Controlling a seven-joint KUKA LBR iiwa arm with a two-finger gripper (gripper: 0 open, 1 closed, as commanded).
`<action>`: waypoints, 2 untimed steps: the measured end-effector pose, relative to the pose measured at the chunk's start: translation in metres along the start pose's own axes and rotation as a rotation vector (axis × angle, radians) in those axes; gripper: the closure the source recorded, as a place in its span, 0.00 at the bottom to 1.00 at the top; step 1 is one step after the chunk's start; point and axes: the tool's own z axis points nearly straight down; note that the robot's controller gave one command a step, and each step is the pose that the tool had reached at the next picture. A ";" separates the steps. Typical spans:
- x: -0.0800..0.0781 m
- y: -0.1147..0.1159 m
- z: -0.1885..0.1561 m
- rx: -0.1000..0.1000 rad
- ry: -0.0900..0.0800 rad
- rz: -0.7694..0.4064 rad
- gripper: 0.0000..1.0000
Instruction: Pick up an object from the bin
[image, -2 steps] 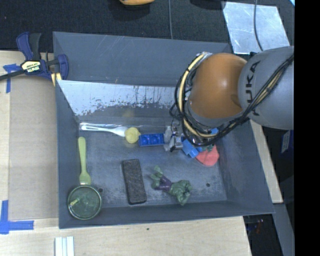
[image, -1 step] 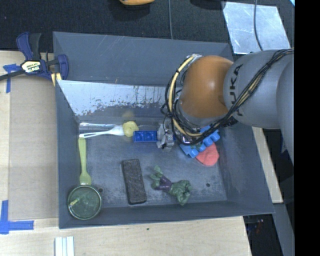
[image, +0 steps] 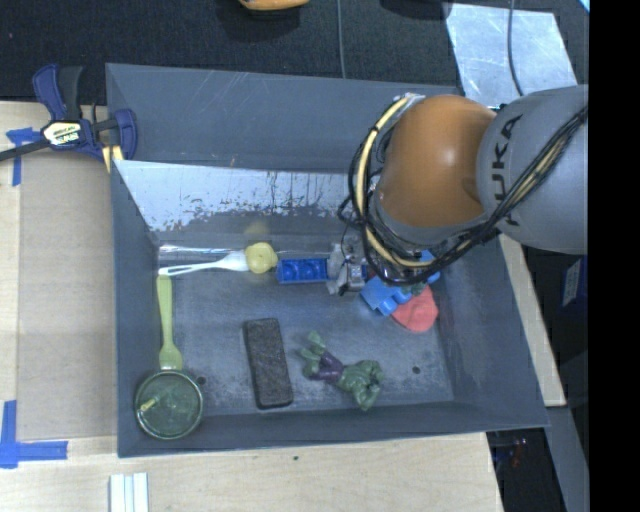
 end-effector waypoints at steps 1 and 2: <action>-0.002 -0.002 0.000 -0.001 -0.007 0.004 1.00; -0.003 0.018 0.037 -0.001 -0.010 0.129 1.00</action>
Offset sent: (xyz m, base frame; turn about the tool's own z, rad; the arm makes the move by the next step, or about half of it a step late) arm 0.0040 0.0242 -0.0443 0.1339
